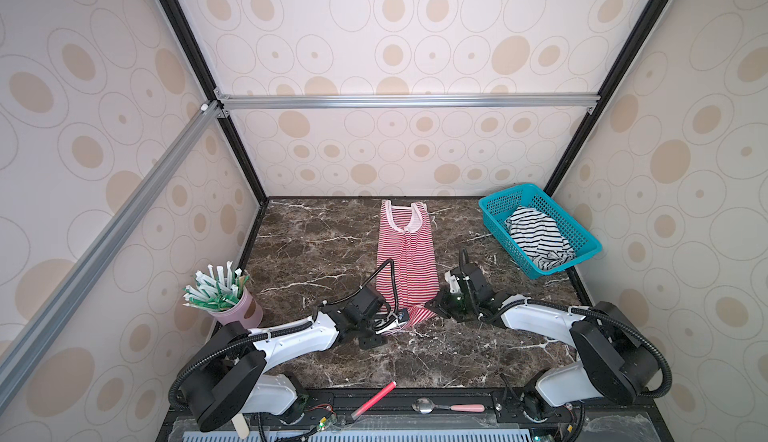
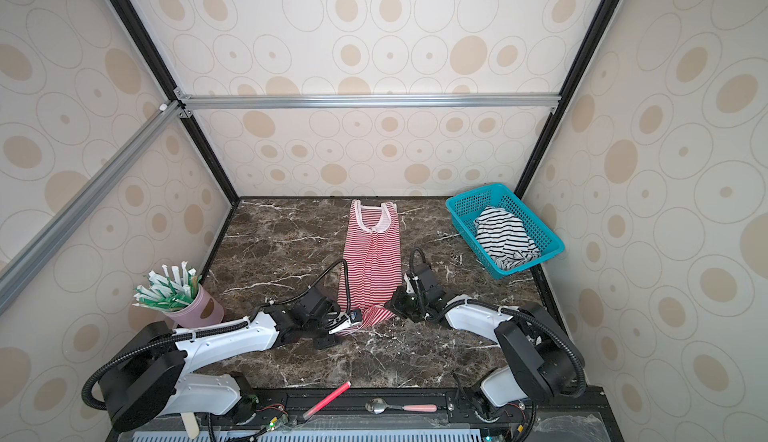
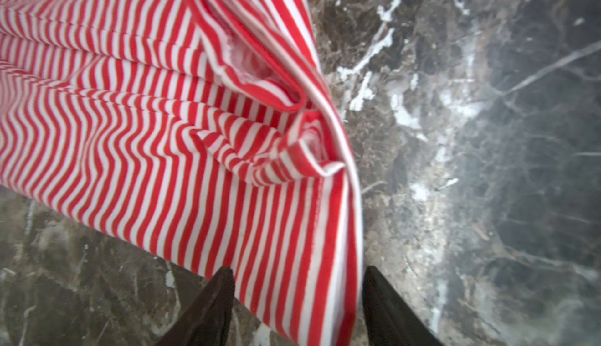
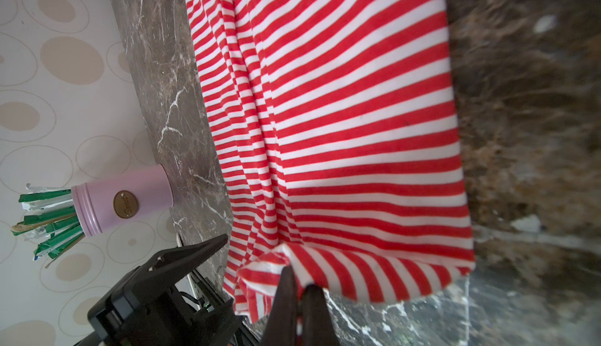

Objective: Fold and stack the tank tops
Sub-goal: 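Lift the near hem with both grippers and fold it away from the robot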

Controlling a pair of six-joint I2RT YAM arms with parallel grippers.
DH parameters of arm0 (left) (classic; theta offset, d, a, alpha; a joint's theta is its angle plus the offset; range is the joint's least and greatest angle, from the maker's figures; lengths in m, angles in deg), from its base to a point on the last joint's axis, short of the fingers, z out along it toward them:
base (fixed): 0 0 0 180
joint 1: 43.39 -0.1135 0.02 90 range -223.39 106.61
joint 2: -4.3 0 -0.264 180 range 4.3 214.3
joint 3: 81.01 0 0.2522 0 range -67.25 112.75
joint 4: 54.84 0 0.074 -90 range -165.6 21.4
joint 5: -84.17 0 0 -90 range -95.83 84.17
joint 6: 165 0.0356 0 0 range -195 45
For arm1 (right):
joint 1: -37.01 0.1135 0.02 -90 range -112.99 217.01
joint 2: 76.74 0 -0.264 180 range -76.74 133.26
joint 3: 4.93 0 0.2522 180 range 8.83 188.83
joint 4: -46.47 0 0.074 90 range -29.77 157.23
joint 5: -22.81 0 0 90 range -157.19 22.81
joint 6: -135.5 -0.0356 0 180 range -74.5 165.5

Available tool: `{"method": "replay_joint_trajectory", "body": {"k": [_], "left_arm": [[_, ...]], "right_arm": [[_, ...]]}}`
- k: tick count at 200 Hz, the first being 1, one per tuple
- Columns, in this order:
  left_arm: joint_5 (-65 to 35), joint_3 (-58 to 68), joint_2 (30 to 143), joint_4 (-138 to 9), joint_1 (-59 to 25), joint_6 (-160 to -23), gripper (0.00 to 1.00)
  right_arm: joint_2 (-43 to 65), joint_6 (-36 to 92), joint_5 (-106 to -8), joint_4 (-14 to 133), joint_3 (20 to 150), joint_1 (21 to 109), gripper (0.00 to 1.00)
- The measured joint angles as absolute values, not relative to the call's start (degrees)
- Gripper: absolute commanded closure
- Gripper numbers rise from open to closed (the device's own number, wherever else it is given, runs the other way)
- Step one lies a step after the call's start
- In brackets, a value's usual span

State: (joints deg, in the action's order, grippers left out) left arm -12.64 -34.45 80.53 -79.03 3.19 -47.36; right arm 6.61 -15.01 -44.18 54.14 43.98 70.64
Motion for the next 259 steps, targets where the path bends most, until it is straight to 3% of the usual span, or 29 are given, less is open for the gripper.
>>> {"method": "replay_joint_trajectory", "body": {"k": [34, 55, 116, 151, 209, 259], "left_arm": [[-10.21, -34.91, 79.63, -77.26, 3.24, -47.82, 0.79], [-10.41, -34.95, 79.06, -77.18, 3.28, -47.78, 0.9], [-17.47, -34.62, 75.52, -83.56, 3.28, -46.64, 0.97], [-15.41, -32.57, 72.61, -84.48, 3.28, -46.62, 0.98], [-4.2, -26.54, 77.97, -81.92, 1.55, -45.68, 1.0], [-0.42, -18.95, 83.63, -78.55, -4.04, -44.85, 1.0]], "right_arm": [[6.59, -14.84, -43.61, 53.68, 43.85, 70.33, 1.0], [5.78, -14.58, -43.22, 53.49, 42.8, 70.31, 1.0], [-7.31, -14.38, -41.65, 57.4, 36.75, 70.7, 1.0], [-12.93, -14.18, -41.58, 60.35, 36.86, 71.08, 1.0], [-7.25, -11.78, -41.8, 64.15, 46.32, 70.22, 1.0], [0.75, -9.77, -41.12, 64.57, 57.01, 67.95, 1.0]]}}
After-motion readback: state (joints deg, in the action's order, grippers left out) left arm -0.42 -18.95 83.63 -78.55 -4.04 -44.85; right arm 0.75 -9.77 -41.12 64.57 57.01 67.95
